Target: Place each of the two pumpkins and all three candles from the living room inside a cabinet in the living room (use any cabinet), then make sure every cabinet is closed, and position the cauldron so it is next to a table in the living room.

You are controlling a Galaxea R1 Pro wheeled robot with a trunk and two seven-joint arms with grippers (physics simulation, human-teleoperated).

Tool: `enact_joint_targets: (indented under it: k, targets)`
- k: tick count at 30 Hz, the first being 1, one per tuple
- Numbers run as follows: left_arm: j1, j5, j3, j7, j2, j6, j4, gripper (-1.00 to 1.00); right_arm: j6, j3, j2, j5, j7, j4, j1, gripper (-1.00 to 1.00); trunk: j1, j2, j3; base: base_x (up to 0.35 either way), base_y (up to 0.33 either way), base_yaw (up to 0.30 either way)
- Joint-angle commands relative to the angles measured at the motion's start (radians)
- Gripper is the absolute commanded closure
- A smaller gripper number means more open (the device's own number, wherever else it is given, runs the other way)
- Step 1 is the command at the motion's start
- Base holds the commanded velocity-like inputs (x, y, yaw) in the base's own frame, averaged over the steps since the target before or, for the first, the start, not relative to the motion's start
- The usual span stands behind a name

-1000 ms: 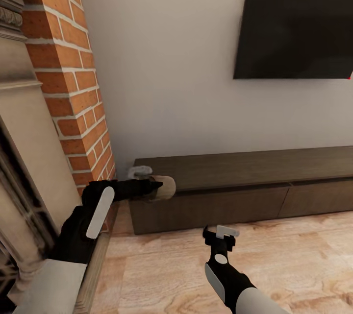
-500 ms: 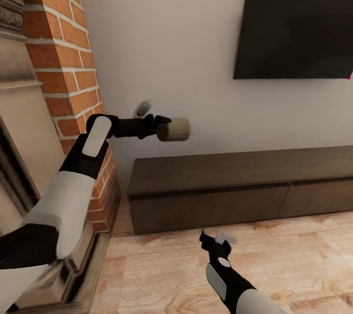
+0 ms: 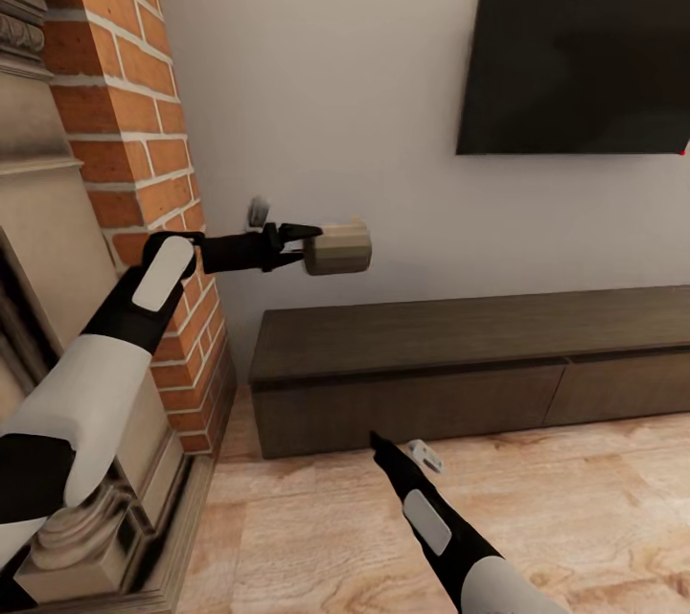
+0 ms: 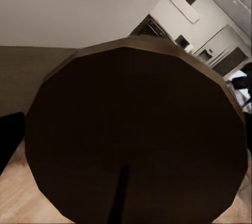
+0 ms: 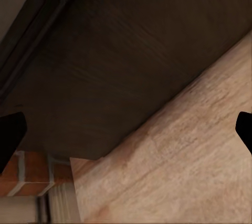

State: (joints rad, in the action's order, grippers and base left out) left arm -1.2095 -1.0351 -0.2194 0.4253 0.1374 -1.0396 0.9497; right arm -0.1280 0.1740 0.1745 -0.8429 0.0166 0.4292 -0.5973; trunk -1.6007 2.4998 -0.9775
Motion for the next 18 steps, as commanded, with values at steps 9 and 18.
enact_joint_targets:
  k: [9, 18]
  targets:
    - [-0.001, 0.068, -0.029, 0.083, 0.017, 0.004, 0.027, 1.0, -0.009, -0.028, 0.0, -0.019, 0.019, 0.008, -0.001, -1.0, 0.0, 0.0, -0.001, 0.0, 0.0, 0.0]
    - [-0.001, 0.088, -0.036, 0.046, 0.021, 0.006, 0.057, 1.0, -0.038, -0.025, 0.0, -0.014, 0.026, 0.017, -0.001, -1.0, 0.0, 0.0, -0.001, 0.0, 0.0, 0.0]
